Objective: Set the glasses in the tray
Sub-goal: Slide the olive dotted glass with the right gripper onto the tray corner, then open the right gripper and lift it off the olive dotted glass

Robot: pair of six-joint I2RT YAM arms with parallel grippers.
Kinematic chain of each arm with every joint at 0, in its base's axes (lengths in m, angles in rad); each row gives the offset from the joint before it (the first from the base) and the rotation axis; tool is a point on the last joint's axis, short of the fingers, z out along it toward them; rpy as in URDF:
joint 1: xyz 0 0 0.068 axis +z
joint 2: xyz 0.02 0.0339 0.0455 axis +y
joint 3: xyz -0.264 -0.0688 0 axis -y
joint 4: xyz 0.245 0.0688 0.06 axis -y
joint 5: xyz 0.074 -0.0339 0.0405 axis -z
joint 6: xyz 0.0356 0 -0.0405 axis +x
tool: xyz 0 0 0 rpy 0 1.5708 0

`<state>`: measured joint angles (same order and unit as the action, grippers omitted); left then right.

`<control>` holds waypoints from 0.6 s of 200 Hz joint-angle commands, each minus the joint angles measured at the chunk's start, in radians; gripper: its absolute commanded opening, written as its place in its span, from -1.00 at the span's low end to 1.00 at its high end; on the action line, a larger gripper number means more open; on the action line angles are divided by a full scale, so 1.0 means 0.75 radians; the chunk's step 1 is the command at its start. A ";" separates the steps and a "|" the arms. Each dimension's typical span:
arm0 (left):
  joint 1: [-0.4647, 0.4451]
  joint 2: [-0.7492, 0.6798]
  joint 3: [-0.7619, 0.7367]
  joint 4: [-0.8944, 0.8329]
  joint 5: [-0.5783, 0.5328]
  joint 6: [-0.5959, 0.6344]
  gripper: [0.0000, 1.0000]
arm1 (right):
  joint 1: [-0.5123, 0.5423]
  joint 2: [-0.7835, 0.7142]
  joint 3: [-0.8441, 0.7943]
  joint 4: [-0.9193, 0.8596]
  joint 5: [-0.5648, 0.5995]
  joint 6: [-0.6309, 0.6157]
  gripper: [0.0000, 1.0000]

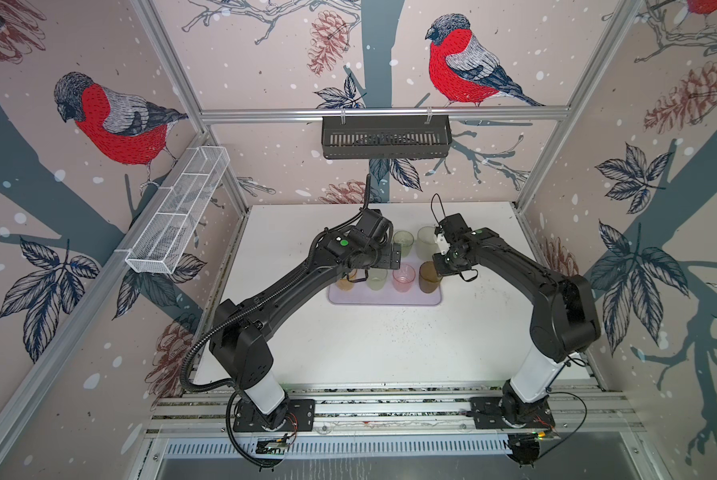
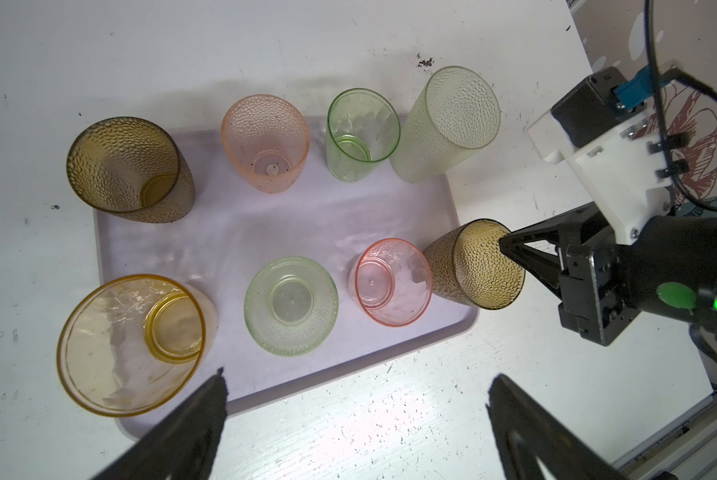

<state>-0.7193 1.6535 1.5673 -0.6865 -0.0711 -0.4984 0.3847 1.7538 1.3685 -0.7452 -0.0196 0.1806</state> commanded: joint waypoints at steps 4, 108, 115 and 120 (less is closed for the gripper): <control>0.002 -0.013 0.000 0.034 -0.001 -0.004 0.95 | 0.004 0.000 0.000 0.026 0.014 0.009 -0.80; 0.002 -0.016 0.001 0.035 -0.002 0.003 0.95 | 0.006 -0.006 0.000 0.032 0.028 0.013 -0.72; 0.004 -0.018 0.001 0.035 -0.003 0.002 0.95 | 0.006 -0.008 0.000 0.032 0.029 0.014 -0.71; 0.002 -0.017 0.002 0.036 -0.003 0.004 0.95 | 0.005 -0.011 0.002 0.031 0.029 0.015 -0.71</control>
<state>-0.7193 1.6508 1.5673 -0.6865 -0.0711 -0.4980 0.3874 1.7538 1.3685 -0.7250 -0.0151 0.1814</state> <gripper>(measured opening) 0.976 0.142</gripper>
